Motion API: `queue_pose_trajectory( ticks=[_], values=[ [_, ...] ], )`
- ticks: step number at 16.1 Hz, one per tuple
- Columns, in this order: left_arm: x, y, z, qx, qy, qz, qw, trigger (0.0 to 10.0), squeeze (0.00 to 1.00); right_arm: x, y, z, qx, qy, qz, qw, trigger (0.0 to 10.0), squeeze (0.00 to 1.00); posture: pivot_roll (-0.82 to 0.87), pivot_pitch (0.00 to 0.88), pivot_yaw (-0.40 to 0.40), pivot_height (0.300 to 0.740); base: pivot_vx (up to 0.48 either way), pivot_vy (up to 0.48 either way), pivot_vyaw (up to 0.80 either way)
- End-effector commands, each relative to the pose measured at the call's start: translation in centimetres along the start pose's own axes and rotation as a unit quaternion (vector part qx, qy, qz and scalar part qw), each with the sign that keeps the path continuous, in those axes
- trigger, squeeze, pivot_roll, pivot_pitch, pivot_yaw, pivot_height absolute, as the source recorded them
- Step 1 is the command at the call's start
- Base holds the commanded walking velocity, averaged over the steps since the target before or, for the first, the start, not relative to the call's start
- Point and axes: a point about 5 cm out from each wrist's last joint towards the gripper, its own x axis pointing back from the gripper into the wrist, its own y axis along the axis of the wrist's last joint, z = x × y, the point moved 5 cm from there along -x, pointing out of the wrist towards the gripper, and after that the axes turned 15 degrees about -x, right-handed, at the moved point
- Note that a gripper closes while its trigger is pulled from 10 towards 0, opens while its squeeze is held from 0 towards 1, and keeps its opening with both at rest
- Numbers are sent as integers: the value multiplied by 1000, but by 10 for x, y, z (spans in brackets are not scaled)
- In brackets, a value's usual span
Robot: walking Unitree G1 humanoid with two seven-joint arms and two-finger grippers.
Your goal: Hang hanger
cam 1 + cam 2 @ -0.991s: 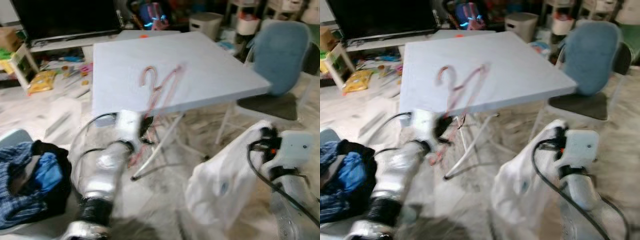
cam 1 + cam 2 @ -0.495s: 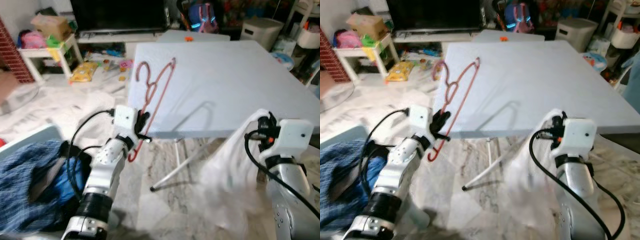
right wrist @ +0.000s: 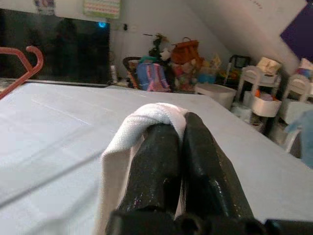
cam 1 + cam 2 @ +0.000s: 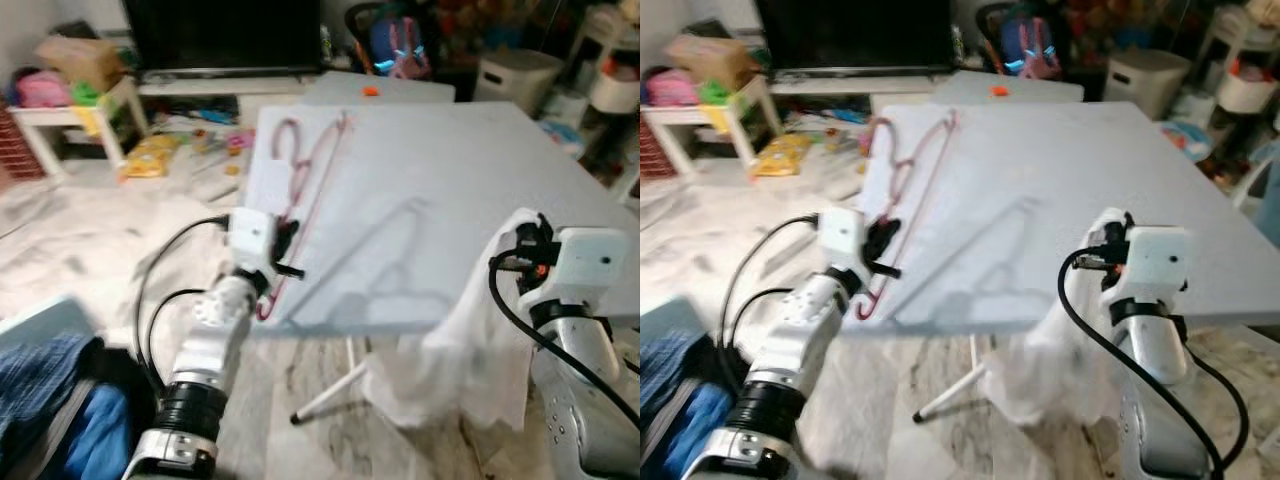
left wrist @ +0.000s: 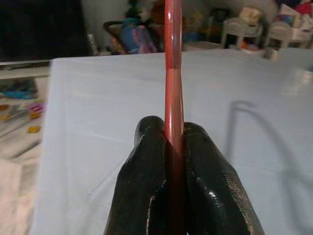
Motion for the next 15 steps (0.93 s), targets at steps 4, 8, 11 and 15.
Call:
queue_pose_trajectory(
  ticks=[4, 8, 11, 15],
  values=[
    [-4, 10, -12, -3, -8, -17, 1000, 10000, 0, -1, 13, -5, 9, -5, -21, 1000, 10000, 0, 12, 0, -14, 740, 240, 0, 0],
    [-2, 8, -11, -8, -2, -12, 1000, 10000, 0, -7, 13, -3, 4, -3, -23, 1000, 10000, 0, 14, 0, -9, 740, 0, 0, 0],
    [-2, 8, -14, -12, -3, -9, 1000, 10000, 0, -32, 23, 4, 3, 20, -37, 999, 10000, 0, 14, 0, -3, 740, 0, 0, 0],
    [0, 9, -10, -19, 13, -10, 1000, 10000, 0, -103, 64, 25, -29, 55, -75, 995, 10000, 0, 51, 0, -32, 740, 0, 0, 0]
  ],
)
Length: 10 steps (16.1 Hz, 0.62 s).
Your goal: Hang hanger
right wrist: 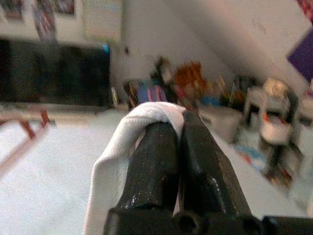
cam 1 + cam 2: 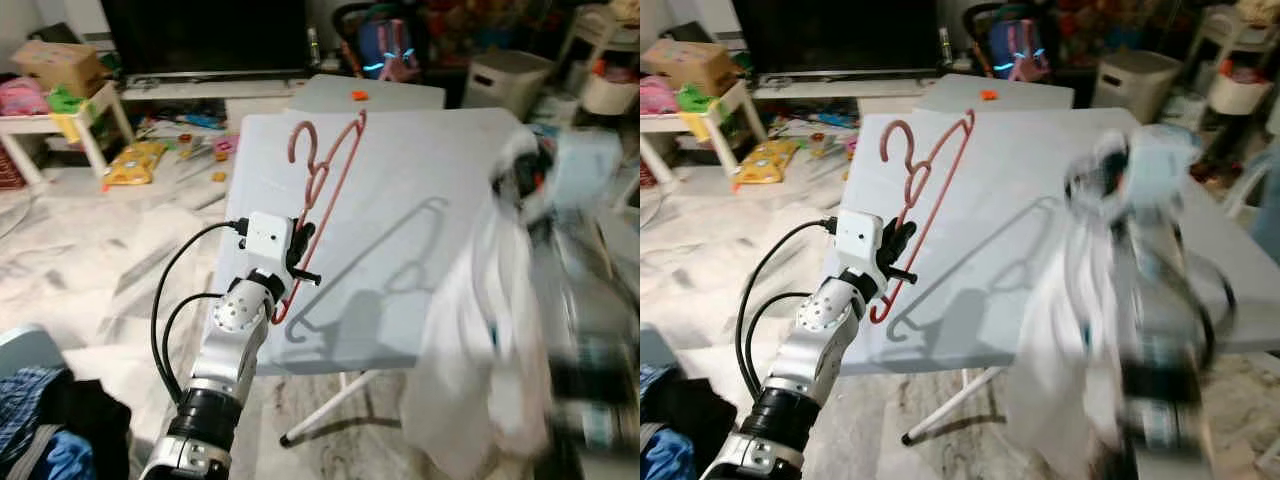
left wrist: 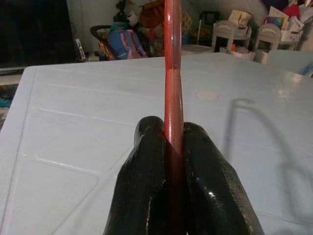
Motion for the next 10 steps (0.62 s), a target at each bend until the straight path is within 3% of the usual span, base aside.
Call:
queue_pose_trajectory(
  ticks=[1, 3, 4, 5, 7, 8, 9, 10],
  values=[
    [1, 3, 6, -9, 14, -4, 1000, 10000, 0, -16, 26, 13, -15, 24, -43, 999, 10000, 0, 55, 0, -38, 740, 0, 0, 0],
    [4, 2, 7, -10, 25, -2, 1000, 10000, 0, -41, 56, 43, -40, 62, -78, 994, 10000, 0, 75, 0, -62, 740, 0, 0, 0],
    [4, 2, 9, -11, 37, -1, 999, 10000, 0, -51, 91, 68, -85, 97, -124, 984, 10000, 0, 90, 0, -80, 740, 0, 0, 0],
    [4, 2, 10, -11, 42, -1, 999, 10000, 0, -52, 108, 77, -103, 112, -147, 977, 10000, 0, 92, 0, -82, 740, 0, 0, 0],
    [6, 2, 13, -13, 54, 0, 998, 10000, 0, -48, 170, 98, -151, 154, -236, 947, 10000, 0, 103, 0, -93, 740, 0, 0, 0],
    [8, 0, 14, -13, 58, 2, 998, 10000, 0, -38, 207, 106, -182, 180, -289, 923, 10000, 0, 106, 0, -99, 740, 0, 0, 0],
    [10, 0, 15, -16, 63, 3, 998, 10000, 0, -27, 231, 111, -206, 208, -326, 899, 10000, 0, 107, 0, -102, 740, 0, 0, 0],
    [9, 0, 15, -16, 65, 3, 998, 10000, 0, -25, 231, 112, -214, 216, -329, 894, 10000, 0, 105, 0, -102, 740, 0, 0, 0]
  ],
)
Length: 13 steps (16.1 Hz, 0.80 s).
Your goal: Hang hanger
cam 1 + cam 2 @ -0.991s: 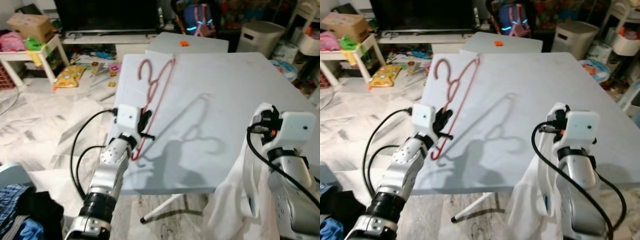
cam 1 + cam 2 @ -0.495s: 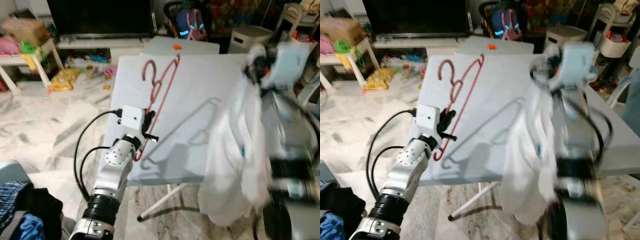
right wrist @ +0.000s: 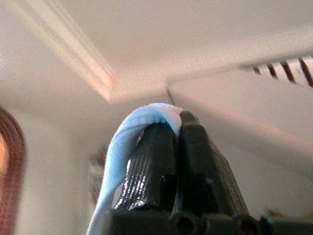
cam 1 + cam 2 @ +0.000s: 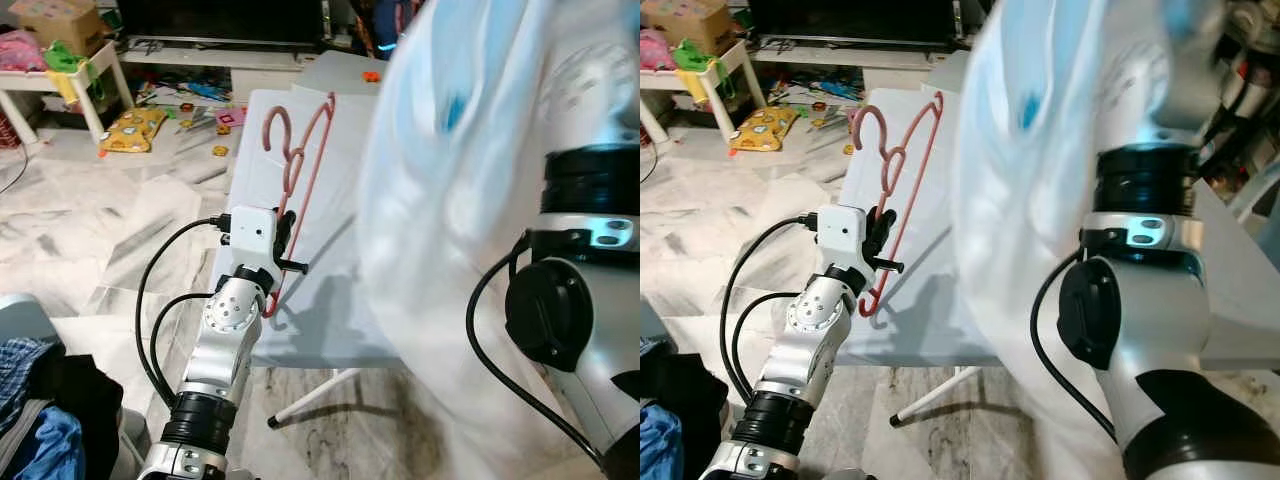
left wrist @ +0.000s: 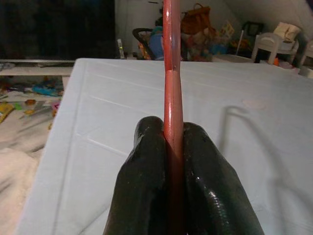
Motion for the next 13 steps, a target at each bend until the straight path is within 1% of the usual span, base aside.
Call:
queue_pose_trajectory(
  ticks=[1, 2, 3, 4, 5, 6, 7, 8, 9, 10, 11, 12, 13],
  values=[
    [3, -6, 0, -5, 5, 12, 1000, 10000, 0, 9, -5, -7, -10, -1, 6, 1000, 10000, 0, 104, 0, -102, 740, 0, 0, 0],
    [3, -5, -1, -5, 5, 9, 1000, 10000, 0, 32, -33, -23, 12, -25, 51, 998, 10000, 0, 99, 0, -104, 740, 0, 0, 0],
    [3, -4, -2, -3, 4, 9, 1000, 10000, 0, 56, -55, -36, 11, -46, 91, 995, 10000, 0, 100, 0, -104, 740, 0, 0, 0],
    [4, -5, -3, -2, 3, 9, 1000, 10000, 0, 88, -80, -49, 32, -67, 144, 987, 10000, 0, 101, 0, -104, 740, 0, 0, 0],
    [4, -5, -3, -1, 3, 9, 1000, 10000, 0, 112, -95, -56, 53, -77, 186, 978, 10000, 0, 100, 0, -103, 740, 0, 0, 0],
    [5, -6, -4, 2, -1, 11, 1000, 10000, 0, 159, -123, -68, 107, -82, 280, 950, 10000, 0, 96, 0, -98, 740, 0, 0, 0],
    [5, -6, -4, 2, -1, 12, 1000, 10000, 0, 174, -129, -72, 126, -84, 309, 939, 10000, 0, 95, 0, -97, 740, 0, 0, 0],
    [5, -7, -6, 4, -6, 13, 1000, 10000, 0, 237, -152, -90, 172, -94, 429, 882, 10000, 0, 81, 0, -85, 740, 0, 0, 0],
    [4, -7, -7, 5, -10, 13, 1000, 10000, 0, 264, -155, -96, 173, -100, 471, 859, 10000, 1000, 73, 0, -77, 740, 0, 0, 0],
    [4, -7, -10, 5, -17, 13, 1000, 10000, 0, 287, -152, -103, 187, -105, 508, 834, 10000, 1000, 64, 0, -68, 740, 0, 0, 0],
    [3, -6, -13, 6, -24, 12, 1000, 10000, 0, 297, -147, -108, 195, -111, 520, 824, 10000, 1000, 59, 0, -60, 740, 0, 0, 0],
    [2, -6, -15, 7, -28, 11, 1000, 10000, 0, 302, -144, -109, 195, -113, 527, 819, 10000, 1000, 55, 0, -54, 740, 0, 0, 0],
    [1, -4, -17, 8, -36, 9, 999, 10000, 0, 312, -139, -109, 197, -104, 547, 806, 10000, 1000, 53, 0, -52, 740, 0, 0, 0]
  ],
)
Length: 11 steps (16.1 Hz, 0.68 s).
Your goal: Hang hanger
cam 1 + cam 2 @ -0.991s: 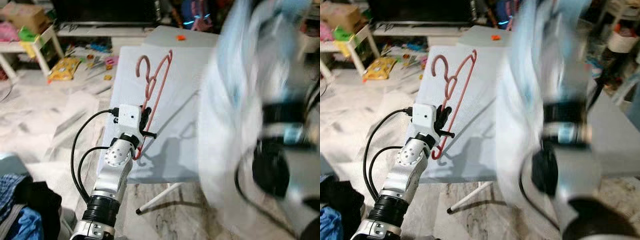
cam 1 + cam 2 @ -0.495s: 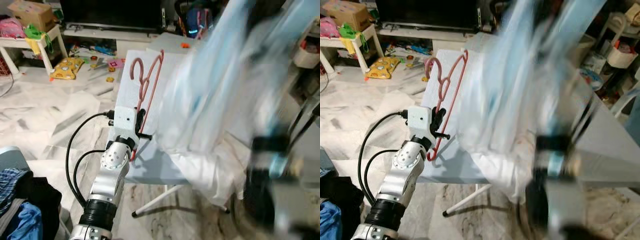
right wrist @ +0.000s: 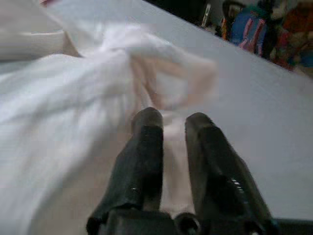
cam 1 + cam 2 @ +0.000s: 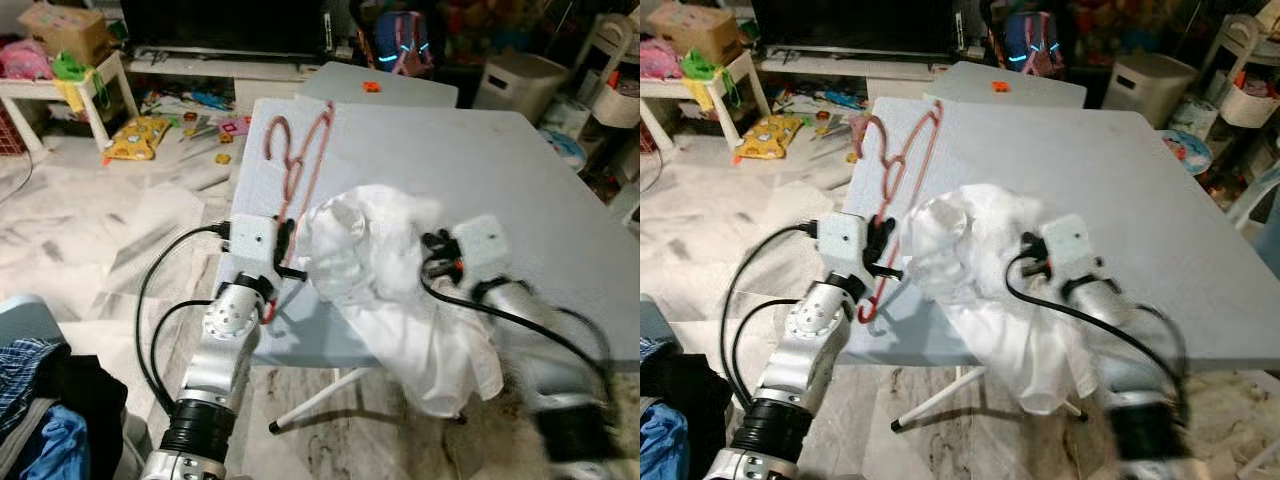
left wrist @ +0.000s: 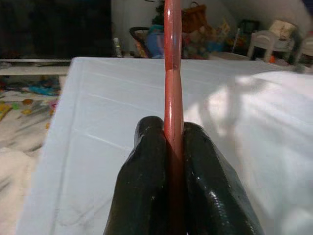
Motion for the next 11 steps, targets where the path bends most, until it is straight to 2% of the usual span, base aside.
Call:
queue_pose_trajectory(
  ticks=[1, 3, 5, 7, 11],
  values=[
    [-3, 1, -6, 0, -12, 1, 1000, 10000, 0, 5, 1, 4, 2, 14, 6, 1000, 10000, 1000, 52, 0, -50, 740, 0, 0, 0],
    [-5, 1, -5, -1, -12, 1, 1000, 10000, 0, 15, -3, 6, 5, 35, 25, 999, 10000, 1000, 52, 0, -49, 740, 0, 0, 0],
    [-5, 1, -4, 0, -12, 2, 1000, 10000, 0, 21, 4, 4, -1, 39, 19, 999, 10000, 1000, 52, 0, -51, 740, 0, 0, 0],
    [-5, 0, -6, 2, -13, 2, 1000, 10000, 0, 32, 15, 6, -14, 70, 14, 997, 10000, 1000, 50, 0, -51, 740, 0, 0, 0],
    [-6, 1, -5, 0, -12, 1, 1000, 10000, 0, 53, 6, -3, -16, 89, 49, 995, 10000, 1000, 44, 0, -48, 740, 0, 0, 0]
  ],
)
